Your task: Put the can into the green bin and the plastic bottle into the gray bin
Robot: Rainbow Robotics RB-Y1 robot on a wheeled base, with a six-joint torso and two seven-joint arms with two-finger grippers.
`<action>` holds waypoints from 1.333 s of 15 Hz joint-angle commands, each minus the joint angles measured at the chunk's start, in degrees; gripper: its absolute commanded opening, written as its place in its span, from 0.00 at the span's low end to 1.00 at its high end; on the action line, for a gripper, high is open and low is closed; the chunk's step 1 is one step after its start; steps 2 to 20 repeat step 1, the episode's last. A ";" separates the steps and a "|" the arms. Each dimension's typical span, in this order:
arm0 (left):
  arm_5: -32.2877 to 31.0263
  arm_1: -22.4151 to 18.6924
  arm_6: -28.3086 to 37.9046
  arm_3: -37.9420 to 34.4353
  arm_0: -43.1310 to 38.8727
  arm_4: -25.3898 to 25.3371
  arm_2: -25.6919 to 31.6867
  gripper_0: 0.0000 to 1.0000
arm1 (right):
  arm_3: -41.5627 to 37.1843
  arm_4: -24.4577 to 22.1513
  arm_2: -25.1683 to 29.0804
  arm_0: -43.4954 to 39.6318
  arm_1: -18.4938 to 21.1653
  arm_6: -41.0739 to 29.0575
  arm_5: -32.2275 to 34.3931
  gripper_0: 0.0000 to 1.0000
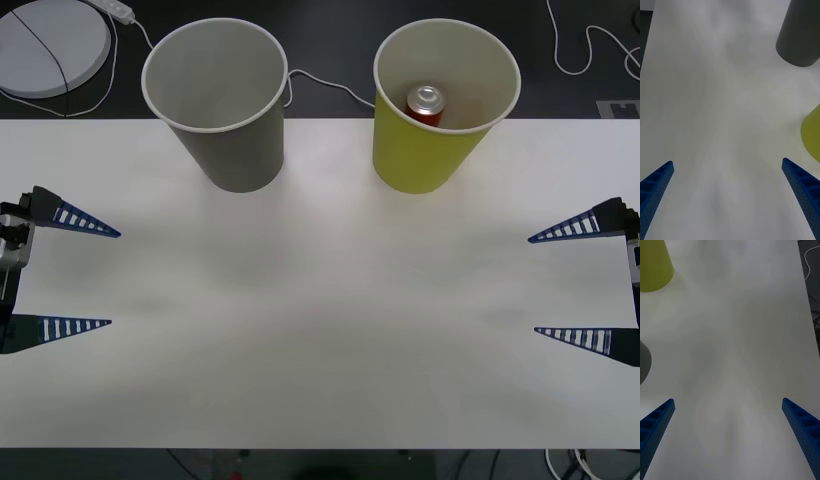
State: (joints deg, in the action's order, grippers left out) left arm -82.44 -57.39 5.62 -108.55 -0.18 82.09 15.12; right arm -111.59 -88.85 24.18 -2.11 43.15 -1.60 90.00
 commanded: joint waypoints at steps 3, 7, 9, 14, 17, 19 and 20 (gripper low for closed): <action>0.00 0.00 0.00 0.00 0.00 0.00 0.00 1.00 | -0.03 -0.01 -0.01 0.00 0.00 0.02 0.00 1.00; 0.00 0.00 0.00 0.00 0.00 0.00 0.00 1.00 | -0.03 -0.01 -0.01 0.00 0.00 0.02 0.00 1.00; 0.00 0.00 0.00 0.00 0.00 0.00 0.00 1.00 | -0.03 -0.01 -0.01 0.00 0.00 0.02 0.00 1.00; 0.00 0.00 0.00 0.00 0.00 0.00 0.00 1.00 | -0.03 -0.01 -0.01 0.00 0.00 0.02 0.00 1.00; 0.00 0.00 0.00 0.00 0.00 0.00 0.00 1.00 | -0.03 -0.01 -0.01 0.00 0.00 0.02 0.00 1.00; 0.00 0.00 0.00 0.00 0.00 0.00 0.00 1.00 | -0.03 -0.01 -0.01 0.00 0.00 0.02 0.00 1.00; 0.00 0.00 0.00 0.00 0.00 0.00 0.00 1.00 | -0.03 -0.01 -0.01 0.00 0.00 0.02 0.00 1.00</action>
